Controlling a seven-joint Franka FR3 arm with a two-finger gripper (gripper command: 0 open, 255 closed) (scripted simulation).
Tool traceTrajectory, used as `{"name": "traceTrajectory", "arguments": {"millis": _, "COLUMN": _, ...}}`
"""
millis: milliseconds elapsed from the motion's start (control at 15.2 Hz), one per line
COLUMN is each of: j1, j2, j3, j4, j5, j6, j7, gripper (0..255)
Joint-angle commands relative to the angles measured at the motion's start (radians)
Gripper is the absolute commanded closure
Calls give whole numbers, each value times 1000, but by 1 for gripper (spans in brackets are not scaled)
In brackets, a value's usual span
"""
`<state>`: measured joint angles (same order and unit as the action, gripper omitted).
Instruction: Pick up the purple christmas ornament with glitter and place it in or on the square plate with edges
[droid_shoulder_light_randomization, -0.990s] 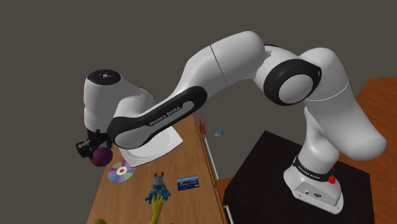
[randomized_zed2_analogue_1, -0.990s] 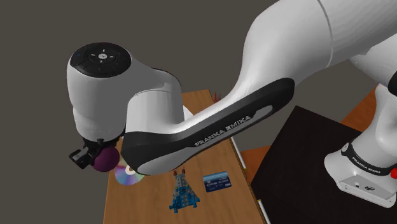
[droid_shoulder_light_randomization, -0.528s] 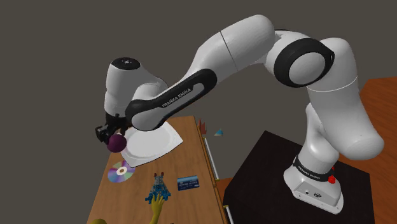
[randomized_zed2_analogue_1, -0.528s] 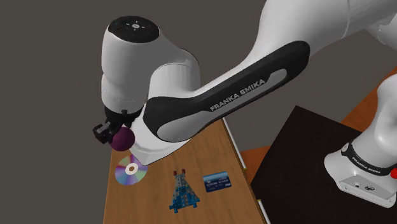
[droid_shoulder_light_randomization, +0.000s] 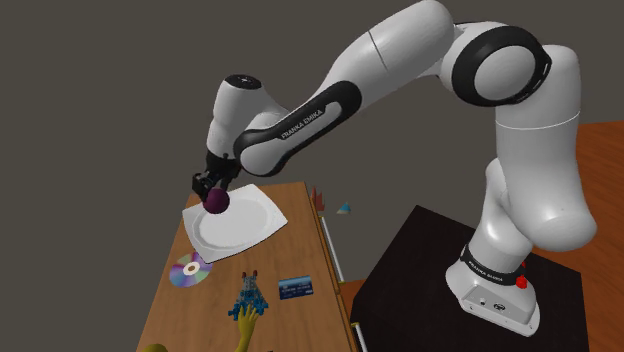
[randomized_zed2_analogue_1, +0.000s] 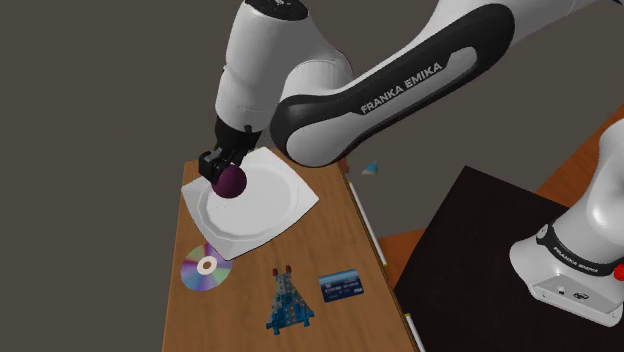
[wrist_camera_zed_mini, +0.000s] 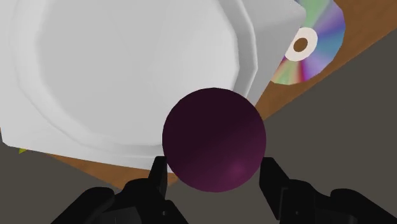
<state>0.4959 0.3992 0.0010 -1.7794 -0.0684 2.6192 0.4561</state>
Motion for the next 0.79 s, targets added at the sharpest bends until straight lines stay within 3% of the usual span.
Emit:
{"name": "traceTrajectory", "arguments": {"millis": 0, "j1": -41, "j2": -34, "j3": 6, "j4": -42, "j5": 26, "j6": 10, "j7": -56, "gripper": 255}}
{"name": "traceTrajectory", "arguments": {"millis": 132, "j1": -78, "j2": -60, "j3": 12, "j4": -77, "j5": 51, "j6": 19, "j7": -108, "gripper": 255}}
{"name": "traceTrajectory", "arguments": {"millis": 726, "j1": -77, "j2": 5, "j3": 9, "j4": -111, "j5": 48, "j6": 118, "j7": -105, "gripper": 255}}
